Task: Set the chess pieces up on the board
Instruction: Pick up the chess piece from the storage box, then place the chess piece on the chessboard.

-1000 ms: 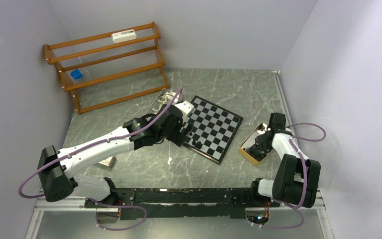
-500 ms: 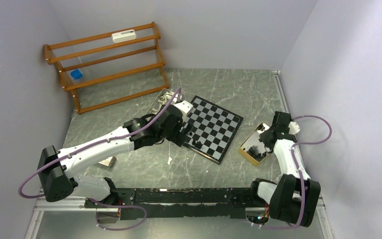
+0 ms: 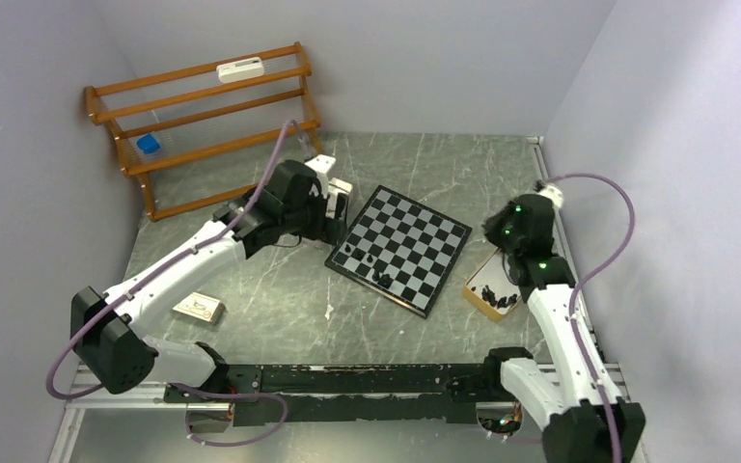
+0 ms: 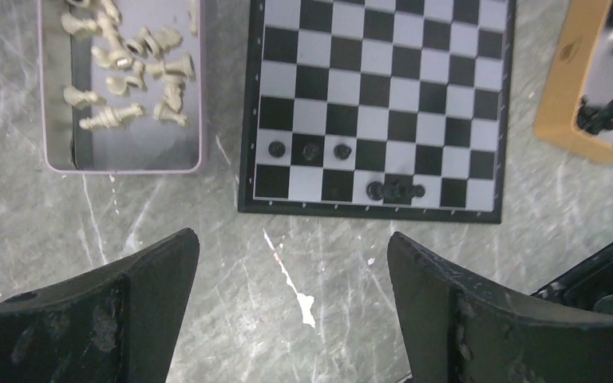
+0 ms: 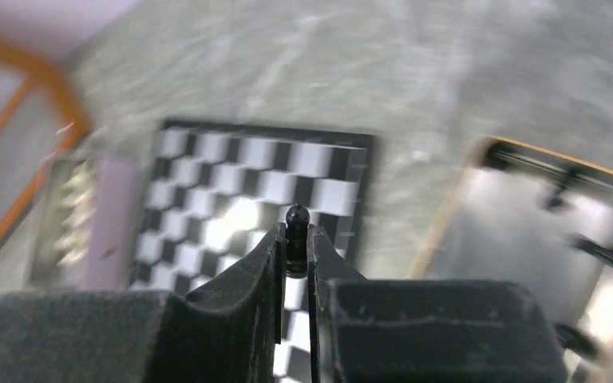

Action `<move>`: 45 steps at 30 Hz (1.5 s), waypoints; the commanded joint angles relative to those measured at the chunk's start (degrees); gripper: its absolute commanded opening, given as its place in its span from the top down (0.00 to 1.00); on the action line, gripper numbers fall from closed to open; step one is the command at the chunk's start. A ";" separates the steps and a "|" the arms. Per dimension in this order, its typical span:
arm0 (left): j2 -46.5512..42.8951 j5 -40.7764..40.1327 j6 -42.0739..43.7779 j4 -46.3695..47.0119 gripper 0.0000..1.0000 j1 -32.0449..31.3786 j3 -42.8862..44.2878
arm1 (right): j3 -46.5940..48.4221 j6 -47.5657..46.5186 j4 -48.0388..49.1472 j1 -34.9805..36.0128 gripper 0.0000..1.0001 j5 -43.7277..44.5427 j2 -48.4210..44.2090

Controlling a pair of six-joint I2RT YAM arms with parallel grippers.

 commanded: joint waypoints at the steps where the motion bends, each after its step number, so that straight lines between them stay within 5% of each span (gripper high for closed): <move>1: -0.73 7.73 -2.90 0.06 0.09 3.98 4.96 | 2.27 -5.38 10.02 14.79 0.95 -0.40 -1.95; 9: -2.27 19.34 -0.22 -4.07 0.19 5.65 8.27 | -8.01 -16.13 30.40 32.14 0.92 -11.98 -6.90; 21: -2.98 43.45 -2.01 3.12 0.41 5.59 6.07 | -16.81 -29.89 43.93 43.34 0.93 -20.69 -12.16; 45: 0.70 37.85 -2.63 4.36 0.58 0.31 6.89 | -15.92 -33.16 47.97 51.93 0.95 -15.36 -6.87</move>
